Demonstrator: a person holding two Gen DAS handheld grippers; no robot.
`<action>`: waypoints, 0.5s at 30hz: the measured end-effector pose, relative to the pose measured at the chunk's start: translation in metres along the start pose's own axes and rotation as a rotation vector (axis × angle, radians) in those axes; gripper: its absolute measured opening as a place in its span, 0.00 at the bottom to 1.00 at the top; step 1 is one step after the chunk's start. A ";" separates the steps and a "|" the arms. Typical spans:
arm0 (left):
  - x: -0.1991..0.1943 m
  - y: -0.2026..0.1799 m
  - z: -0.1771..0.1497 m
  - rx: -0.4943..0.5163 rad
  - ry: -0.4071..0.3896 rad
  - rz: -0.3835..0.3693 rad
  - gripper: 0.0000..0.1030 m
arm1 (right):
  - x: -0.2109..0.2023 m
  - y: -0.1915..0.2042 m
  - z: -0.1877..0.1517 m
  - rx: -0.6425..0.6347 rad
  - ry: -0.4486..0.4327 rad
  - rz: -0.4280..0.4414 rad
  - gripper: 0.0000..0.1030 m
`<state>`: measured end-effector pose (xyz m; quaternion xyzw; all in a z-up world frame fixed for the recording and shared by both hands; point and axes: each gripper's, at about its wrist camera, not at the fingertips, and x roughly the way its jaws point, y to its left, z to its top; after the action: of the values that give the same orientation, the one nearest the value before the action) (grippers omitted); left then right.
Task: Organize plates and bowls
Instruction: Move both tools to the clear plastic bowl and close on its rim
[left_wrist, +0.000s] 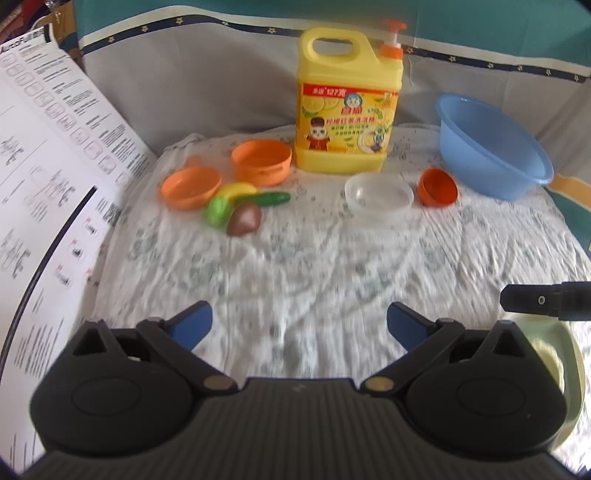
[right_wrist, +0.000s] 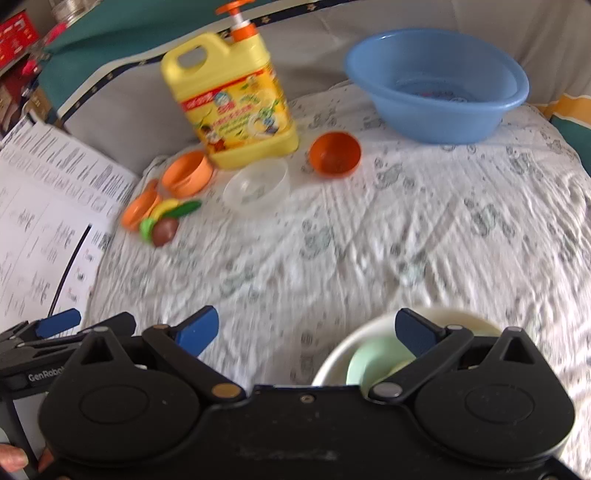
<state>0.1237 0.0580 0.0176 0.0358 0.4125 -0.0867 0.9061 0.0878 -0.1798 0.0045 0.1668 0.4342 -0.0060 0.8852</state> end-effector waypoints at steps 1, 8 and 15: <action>0.005 0.000 0.007 0.001 -0.001 -0.003 1.00 | 0.004 0.000 0.006 0.008 -0.002 0.000 1.00; 0.050 -0.005 0.053 0.006 -0.001 -0.034 1.00 | 0.037 0.001 0.052 0.043 0.000 0.006 1.00; 0.103 -0.015 0.086 0.005 0.022 -0.060 0.99 | 0.077 0.002 0.100 0.113 0.000 0.034 0.97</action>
<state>0.2512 0.0188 -0.0032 0.0264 0.4229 -0.1145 0.8985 0.2131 -0.1972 0.0026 0.2240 0.4301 -0.0154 0.8744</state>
